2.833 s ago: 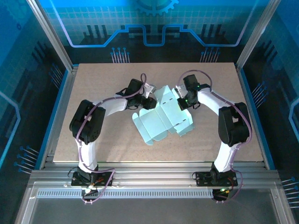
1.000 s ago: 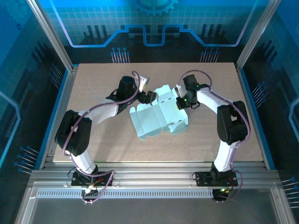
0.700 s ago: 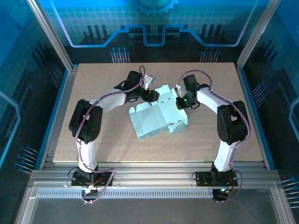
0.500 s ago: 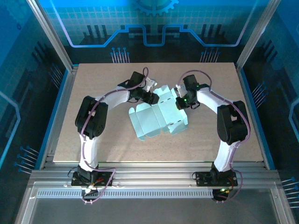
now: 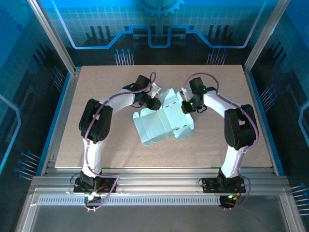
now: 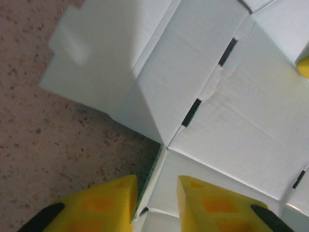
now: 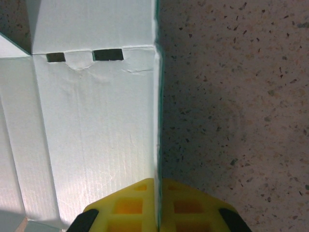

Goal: Fold the paper box

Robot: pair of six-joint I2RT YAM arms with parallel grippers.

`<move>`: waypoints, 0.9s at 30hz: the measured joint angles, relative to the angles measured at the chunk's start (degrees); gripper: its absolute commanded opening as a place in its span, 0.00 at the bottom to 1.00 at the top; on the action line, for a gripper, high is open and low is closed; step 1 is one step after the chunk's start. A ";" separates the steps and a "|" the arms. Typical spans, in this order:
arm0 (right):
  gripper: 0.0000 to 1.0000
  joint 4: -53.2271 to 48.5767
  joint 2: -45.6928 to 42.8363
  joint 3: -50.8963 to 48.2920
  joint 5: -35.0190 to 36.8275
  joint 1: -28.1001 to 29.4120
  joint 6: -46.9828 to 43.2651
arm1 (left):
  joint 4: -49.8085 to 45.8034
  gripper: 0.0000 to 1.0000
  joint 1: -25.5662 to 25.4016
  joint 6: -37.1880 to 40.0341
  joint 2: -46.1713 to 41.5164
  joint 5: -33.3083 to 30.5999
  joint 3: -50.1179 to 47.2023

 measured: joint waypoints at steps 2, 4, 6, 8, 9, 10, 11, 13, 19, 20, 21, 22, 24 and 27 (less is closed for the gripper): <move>0.00 0.00 0.00 0.00 0.00 0.00 -0.02 | 0.02 0.19 -0.20 0.98 -0.13 -0.07 -0.66; 0.00 -0.02 0.00 0.00 0.02 0.00 0.00 | 0.37 0.17 -0.61 2.34 -0.61 -0.46 -1.49; 0.00 -0.33 0.00 0.00 0.04 0.00 -0.02 | 1.77 0.10 -1.64 5.09 -1.99 -2.01 -3.63; 0.00 -1.05 0.00 0.00 0.11 0.00 -0.26 | 4.09 0.06 -3.13 8.41 -4.09 -4.70 -6.95; 0.00 -1.53 0.00 0.00 0.24 0.00 -0.42 | 5.64 0.06 -4.26 10.43 -5.38 -6.84 -8.98; 0.00 -2.08 0.00 0.00 0.33 0.02 -0.55 | 6.91 0.06 -5.33 12.00 -6.38 -8.81 -10.62; 0.00 -2.58 0.00 0.00 0.48 0.00 -0.63 | 8.35 0.06 -6.60 13.46 -7.28 -11.21 -12.17; 0.00 -3.39 0.00 0.00 0.83 0.00 -0.63 | 11.17 0.06 -8.79 15.87 -8.48 -15.91 -14.67; 0.00 -3.85 0.00 0.00 0.96 0.02 -0.59 | 22.08 0.06 -15.34 24.22 -9.25 -32.39 -21.33; 0.00 -3.85 0.00 0.00 1.01 0.02 -0.57 | 23.80 0.06 -16.48 25.86 -9.16 -35.43 -21.99; 0.00 -3.82 0.00 0.00 1.25 0.02 -0.52 | 25.46 0.05 -17.40 27.47 -8.90 -38.10 -22.47; 0.00 -3.72 0.00 0.00 1.42 0.00 -0.35 | 27.19 0.04 -18.05 29.07 -8.55 -40.30 -22.84; 0.00 -3.15 0.00 0.00 1.81 0.00 -0.15 | 32.09 0.00 -19.39 32.61 -7.21 -44.98 -24.06; 0.00 -2.60 0.00 0.00 1.79 0.00 0.02 | 37.48 0.00 -20.63 36.83 -5.09 -49.11 -25.68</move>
